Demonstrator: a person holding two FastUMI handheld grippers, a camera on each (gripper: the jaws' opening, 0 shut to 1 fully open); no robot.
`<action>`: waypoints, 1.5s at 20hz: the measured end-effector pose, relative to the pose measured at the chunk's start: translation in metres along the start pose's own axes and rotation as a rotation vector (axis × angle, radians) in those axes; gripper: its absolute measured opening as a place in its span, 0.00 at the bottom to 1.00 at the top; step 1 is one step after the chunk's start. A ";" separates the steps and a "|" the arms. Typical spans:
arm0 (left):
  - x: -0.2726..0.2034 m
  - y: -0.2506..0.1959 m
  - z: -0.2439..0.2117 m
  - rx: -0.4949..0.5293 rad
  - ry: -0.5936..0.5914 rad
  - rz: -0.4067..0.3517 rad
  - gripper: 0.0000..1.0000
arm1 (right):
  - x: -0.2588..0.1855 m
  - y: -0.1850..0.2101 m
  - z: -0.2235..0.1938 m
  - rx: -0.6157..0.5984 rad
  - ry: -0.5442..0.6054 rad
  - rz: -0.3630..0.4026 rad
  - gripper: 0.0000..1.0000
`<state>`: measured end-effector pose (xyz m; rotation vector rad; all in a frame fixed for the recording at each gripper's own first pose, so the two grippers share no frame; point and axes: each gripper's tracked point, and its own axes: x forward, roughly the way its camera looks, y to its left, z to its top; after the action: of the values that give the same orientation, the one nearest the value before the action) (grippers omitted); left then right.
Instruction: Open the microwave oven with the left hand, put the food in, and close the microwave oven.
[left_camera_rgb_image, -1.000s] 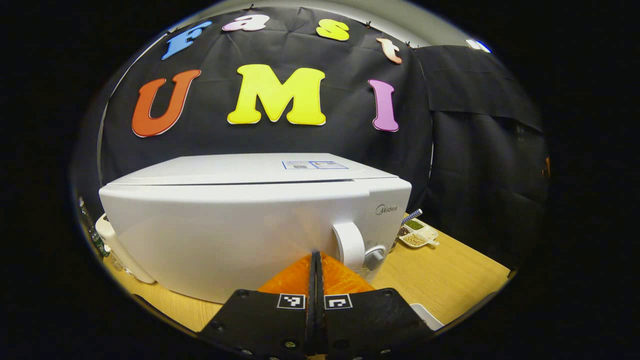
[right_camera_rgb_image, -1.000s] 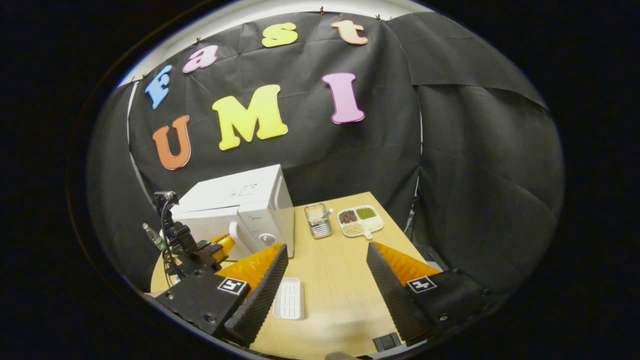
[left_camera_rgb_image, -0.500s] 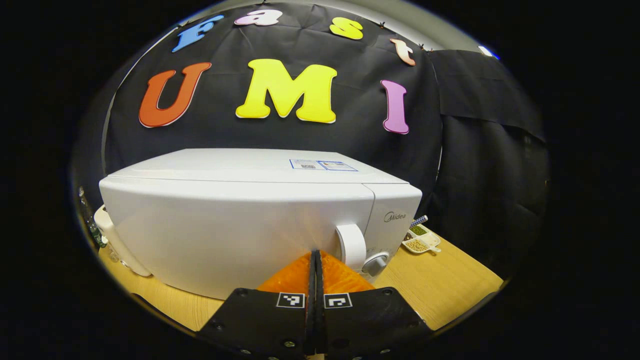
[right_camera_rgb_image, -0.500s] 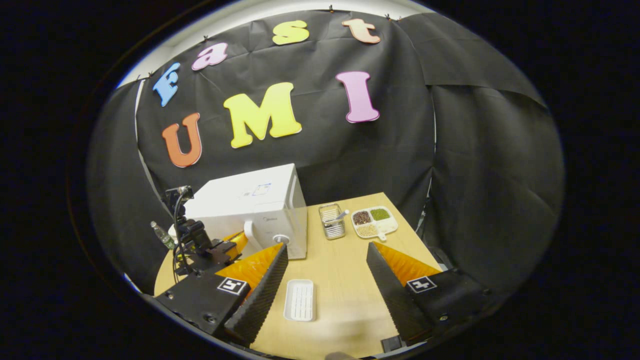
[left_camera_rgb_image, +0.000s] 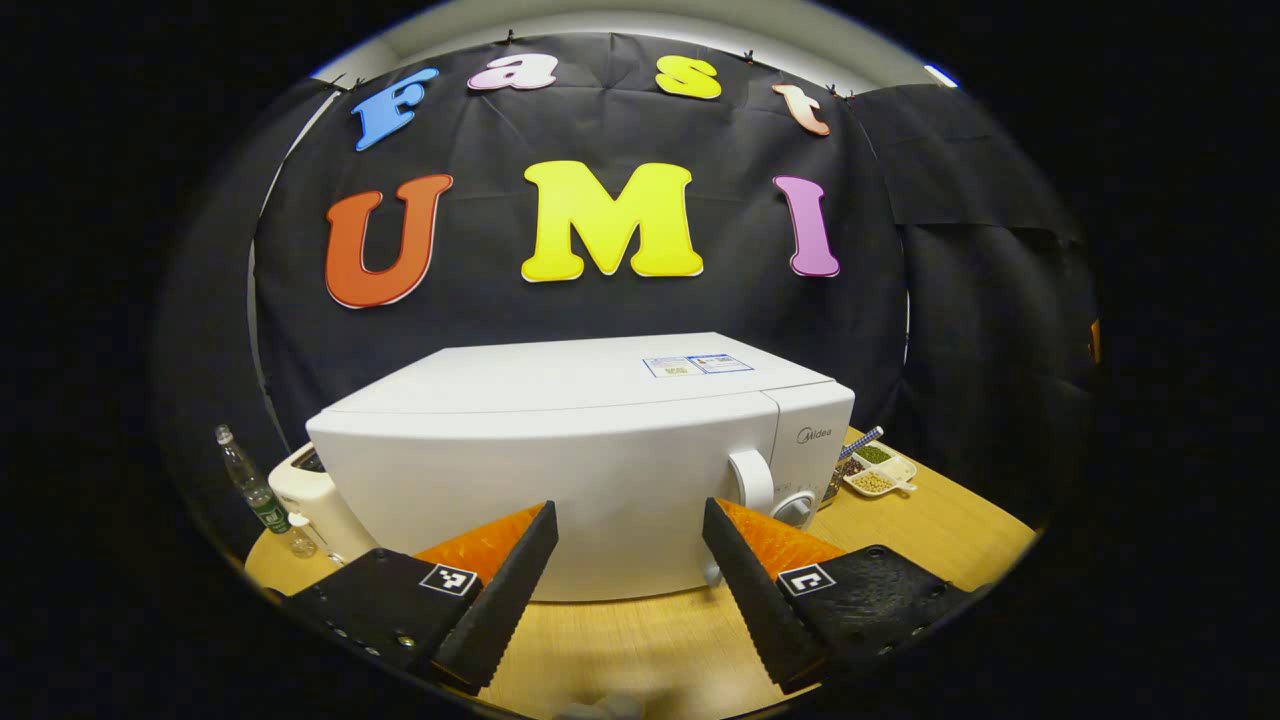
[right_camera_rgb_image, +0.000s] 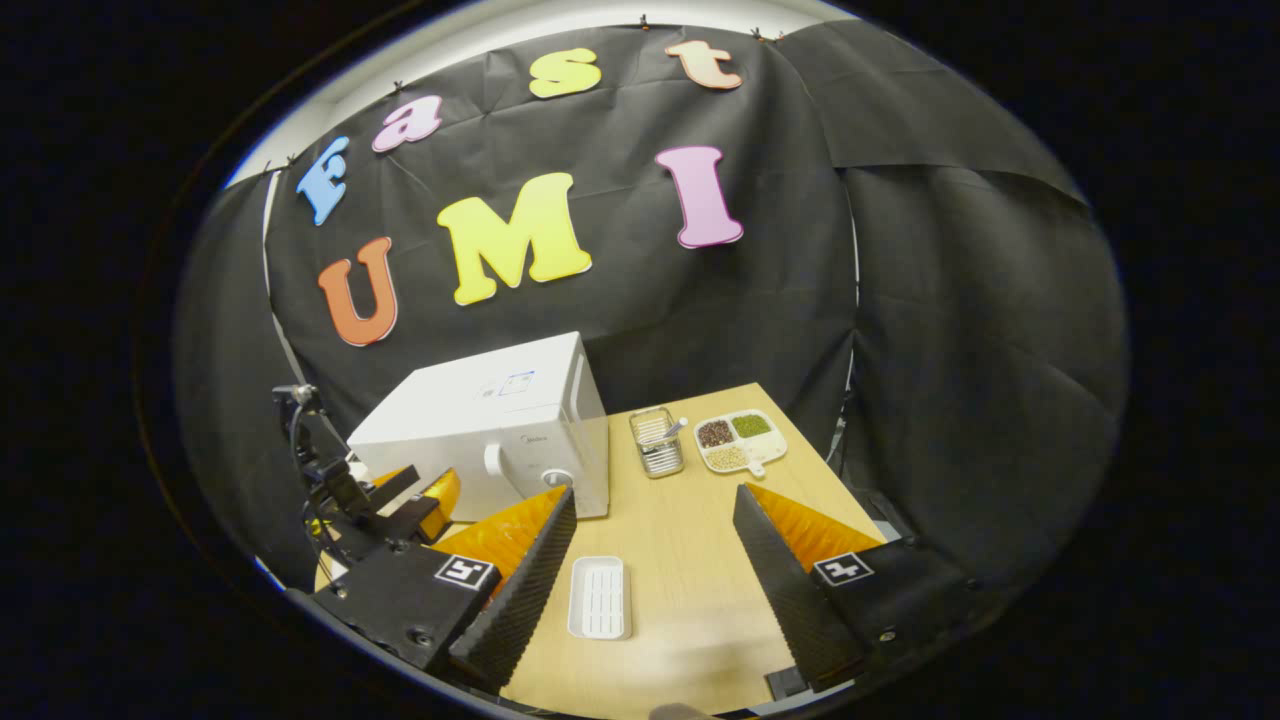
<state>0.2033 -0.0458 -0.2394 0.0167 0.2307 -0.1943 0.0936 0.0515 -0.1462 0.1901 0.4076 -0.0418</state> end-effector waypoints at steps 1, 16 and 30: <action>-0.011 0.002 0.009 -0.001 -0.014 0.003 0.93 | -0.005 0.002 -0.001 -0.001 -0.005 0.004 1.00; -0.205 0.026 0.121 -0.023 -0.133 0.029 0.93 | -0.091 0.043 0.037 -0.157 -0.264 0.030 1.00; -0.278 0.038 0.169 -0.036 -0.187 0.227 0.93 | -0.140 0.057 0.098 -0.190 -0.383 0.143 0.92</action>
<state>-0.0165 0.0372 -0.0113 -0.0109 0.0451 0.0347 0.0074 0.0890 0.0077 0.0204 0.0147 0.1003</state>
